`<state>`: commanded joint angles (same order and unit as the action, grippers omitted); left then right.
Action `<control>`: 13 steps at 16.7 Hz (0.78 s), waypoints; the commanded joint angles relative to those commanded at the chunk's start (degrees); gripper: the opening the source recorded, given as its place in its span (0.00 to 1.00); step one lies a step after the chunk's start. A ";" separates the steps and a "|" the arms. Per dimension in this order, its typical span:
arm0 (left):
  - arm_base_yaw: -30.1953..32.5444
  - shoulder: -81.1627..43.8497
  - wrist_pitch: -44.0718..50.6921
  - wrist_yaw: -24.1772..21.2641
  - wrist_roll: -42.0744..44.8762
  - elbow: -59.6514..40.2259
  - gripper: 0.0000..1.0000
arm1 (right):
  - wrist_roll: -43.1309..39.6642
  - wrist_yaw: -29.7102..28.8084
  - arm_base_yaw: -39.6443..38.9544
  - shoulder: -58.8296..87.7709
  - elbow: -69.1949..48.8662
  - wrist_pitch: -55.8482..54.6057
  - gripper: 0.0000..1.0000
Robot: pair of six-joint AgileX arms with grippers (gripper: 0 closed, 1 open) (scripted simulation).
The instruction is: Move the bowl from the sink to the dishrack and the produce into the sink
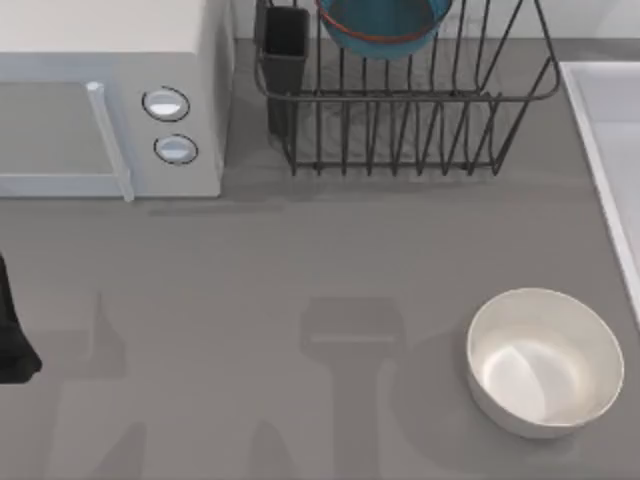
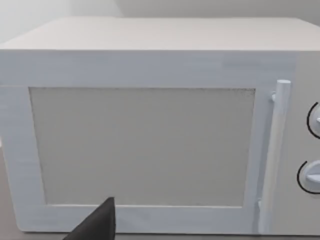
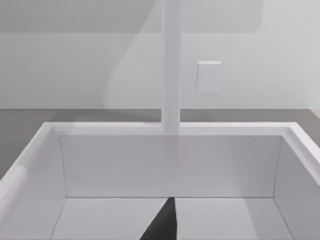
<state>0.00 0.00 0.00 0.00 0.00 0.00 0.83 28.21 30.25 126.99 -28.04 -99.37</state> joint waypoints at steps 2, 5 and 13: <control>0.00 0.00 0.00 0.00 0.00 0.00 1.00 | 0.00 0.00 0.00 0.00 0.00 0.00 0.98; 0.00 0.00 0.00 0.00 0.00 0.00 1.00 | 0.00 0.00 0.00 0.00 0.00 0.00 1.00; 0.00 0.00 0.00 0.00 0.00 0.00 1.00 | -0.21 -0.25 -0.19 -0.52 0.43 0.51 1.00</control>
<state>0.00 0.00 0.00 0.00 0.00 0.00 0.62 27.97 30.06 126.47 -27.60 -98.86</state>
